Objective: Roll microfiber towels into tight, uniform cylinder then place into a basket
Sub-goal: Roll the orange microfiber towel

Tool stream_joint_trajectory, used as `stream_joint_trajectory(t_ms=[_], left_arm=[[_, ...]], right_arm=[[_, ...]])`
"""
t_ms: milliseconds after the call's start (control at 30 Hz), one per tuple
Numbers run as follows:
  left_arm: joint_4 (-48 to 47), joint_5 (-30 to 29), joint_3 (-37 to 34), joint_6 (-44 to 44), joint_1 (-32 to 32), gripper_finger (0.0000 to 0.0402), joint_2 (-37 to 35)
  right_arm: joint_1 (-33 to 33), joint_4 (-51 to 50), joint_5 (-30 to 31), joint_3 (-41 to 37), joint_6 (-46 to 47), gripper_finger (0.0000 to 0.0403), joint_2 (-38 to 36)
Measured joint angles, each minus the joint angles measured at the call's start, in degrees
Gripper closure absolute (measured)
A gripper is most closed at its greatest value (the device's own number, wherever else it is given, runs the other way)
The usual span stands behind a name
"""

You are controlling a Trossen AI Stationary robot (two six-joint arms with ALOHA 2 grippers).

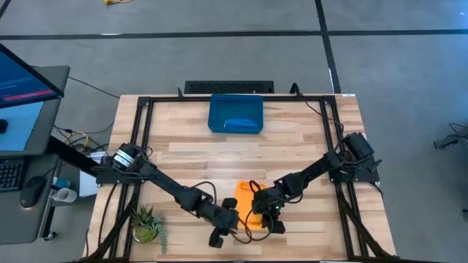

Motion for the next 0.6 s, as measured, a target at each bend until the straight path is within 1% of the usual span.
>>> stream_joint_trajectory(t_ms=[133,300,400,500,600], left_arm=[[-0.48,1.11,-0.02,-1.67,1.69,0.034,1.34],[-1.05,1.86,-0.04,-1.56,2.44,0.034,2.23],[-1.12,-0.79,0.0,-0.14,2.89,0.034,2.2],[-1.86,-3.89,-0.02,-2.75,3.6,0.034,2.2],[-3.28,-4.23,0.0,-5.44,4.42,0.034,2.26]], right_arm=[[0.0,-0.08,-0.01,0.0,0.0,0.039,0.0],[-0.02,0.12,0.08,0.0,0.0,0.0385,0.0],[-0.01,0.1,0.09,0.01,-0.01,0.0388,0.0],[-0.02,0.13,0.07,0.02,-0.01,0.0389,0.0],[-0.02,0.15,0.07,0.02,0.0,0.0385,0.0]])
